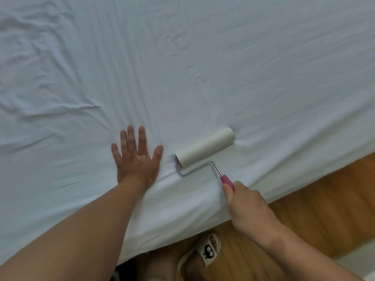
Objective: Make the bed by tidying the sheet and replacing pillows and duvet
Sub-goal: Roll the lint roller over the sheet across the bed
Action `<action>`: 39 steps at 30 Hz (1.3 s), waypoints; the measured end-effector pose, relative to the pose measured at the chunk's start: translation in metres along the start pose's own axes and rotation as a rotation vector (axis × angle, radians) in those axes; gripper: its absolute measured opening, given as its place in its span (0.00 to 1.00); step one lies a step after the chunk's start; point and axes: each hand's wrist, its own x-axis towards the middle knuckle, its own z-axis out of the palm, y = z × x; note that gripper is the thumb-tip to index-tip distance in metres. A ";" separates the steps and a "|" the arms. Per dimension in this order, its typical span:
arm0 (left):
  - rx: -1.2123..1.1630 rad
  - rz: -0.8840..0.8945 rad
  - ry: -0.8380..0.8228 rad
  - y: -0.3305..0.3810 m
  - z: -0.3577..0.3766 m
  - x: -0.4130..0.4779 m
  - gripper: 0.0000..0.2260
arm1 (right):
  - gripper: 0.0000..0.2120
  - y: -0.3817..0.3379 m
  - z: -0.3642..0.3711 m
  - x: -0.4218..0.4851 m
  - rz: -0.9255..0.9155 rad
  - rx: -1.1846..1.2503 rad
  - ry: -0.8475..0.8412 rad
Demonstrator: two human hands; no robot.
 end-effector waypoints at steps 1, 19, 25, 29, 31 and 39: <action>0.010 -0.009 -0.008 0.001 0.001 0.001 0.35 | 0.21 -0.010 -0.002 0.011 -0.011 0.018 0.009; 0.053 -0.027 0.048 0.004 0.002 0.005 0.35 | 0.22 0.046 0.010 -0.035 -0.003 0.034 0.044; 0.018 -0.076 0.062 0.010 -0.001 -0.004 0.33 | 0.21 0.037 0.006 -0.008 -0.072 0.123 0.057; 0.026 -0.096 0.022 0.015 -0.008 -0.005 0.34 | 0.18 0.089 -0.002 -0.082 0.118 0.102 -0.092; -0.010 -0.108 0.018 0.021 -0.014 0.003 0.35 | 0.18 0.090 -0.028 -0.077 0.094 0.138 -0.038; -0.001 0.026 -0.013 0.075 -0.057 0.129 0.33 | 0.23 0.064 -0.065 0.035 0.128 0.213 0.046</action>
